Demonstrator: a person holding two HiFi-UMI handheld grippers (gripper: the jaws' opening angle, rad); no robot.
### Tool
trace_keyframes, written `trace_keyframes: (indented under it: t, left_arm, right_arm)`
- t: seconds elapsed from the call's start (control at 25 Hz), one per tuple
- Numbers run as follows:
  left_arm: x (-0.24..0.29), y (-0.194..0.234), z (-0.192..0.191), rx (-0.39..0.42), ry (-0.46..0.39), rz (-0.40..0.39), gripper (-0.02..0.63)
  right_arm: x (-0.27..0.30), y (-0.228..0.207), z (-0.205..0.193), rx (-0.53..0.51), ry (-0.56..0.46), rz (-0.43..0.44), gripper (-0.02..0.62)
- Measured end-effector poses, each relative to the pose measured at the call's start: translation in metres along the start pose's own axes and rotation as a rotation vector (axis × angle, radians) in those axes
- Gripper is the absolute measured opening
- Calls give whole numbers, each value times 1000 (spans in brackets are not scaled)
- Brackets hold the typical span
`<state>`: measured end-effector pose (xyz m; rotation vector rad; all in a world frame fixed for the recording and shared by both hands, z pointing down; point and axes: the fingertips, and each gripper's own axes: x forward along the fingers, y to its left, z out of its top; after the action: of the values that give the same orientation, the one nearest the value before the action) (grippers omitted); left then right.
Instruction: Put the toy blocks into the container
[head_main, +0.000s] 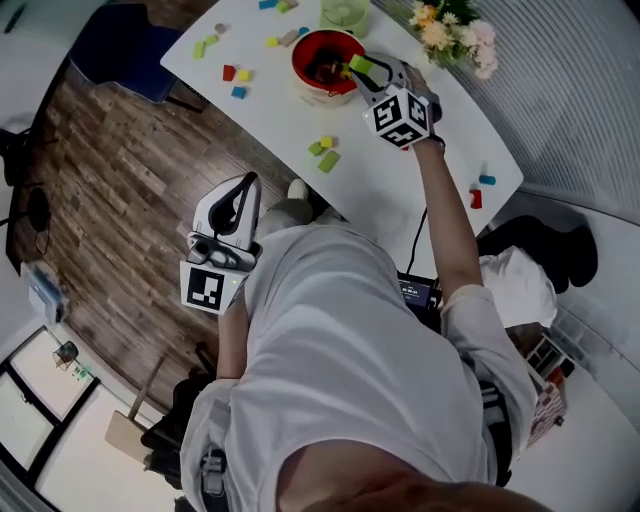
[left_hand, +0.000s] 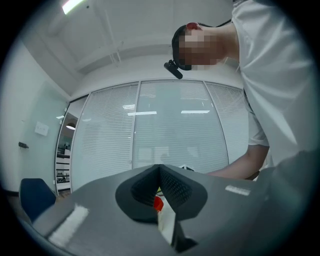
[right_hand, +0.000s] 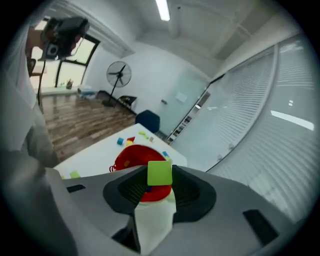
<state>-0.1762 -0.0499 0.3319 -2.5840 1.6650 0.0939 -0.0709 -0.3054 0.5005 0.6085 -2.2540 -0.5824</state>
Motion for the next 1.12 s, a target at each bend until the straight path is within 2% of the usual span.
trace_keyframes:
  t: [0.16,0.24,0.32,0.36,0.44,0.52,0.64,0.8,0.88,1.0,1.12]
  left_arm:
    - [-12,6,-3,3,3,44,-5]
    - [-14,6,-3,2,0,51,-5]
    - [-15,6,-1,0,-3,52,-5]
    - [-15,6,0,1,-4,50,-5]
    - [-17,4,3,14,-11,42,-5]
    - [-19,1,5,32,-19,21,-5]
    - [-12,-5,3,29,-19,-19,-5]
    - [4,-18,-1,20,-9,-87,-5]
    - [14,-29,-1,22,-7,-132,-5]
    - [27,-44,-1,25,-8,-194,-5]
    - [39,-57,-2,26,-10,-241,-5]
  right_arm:
    - [72,32,-19,-238,233,197,149]
    - [93,45,-27,-291,312,273,149]
    - [104,52,-28,-266,357,325,170]
    - [107,54,-25,-230,362,341,205]
    - [106,52,-10,-122,320,342,222]
    - [95,44,8,33,215,305,238]
    - [58,23,23,272,-3,198,262]
    - [-11,4,28,520,-268,49,307]
    - [-50,-3,22,604,-339,-26,342]
    - [-115,-14,-1,692,-405,-191,347]
    - [-172,-15,-63,807,-367,-379,337]
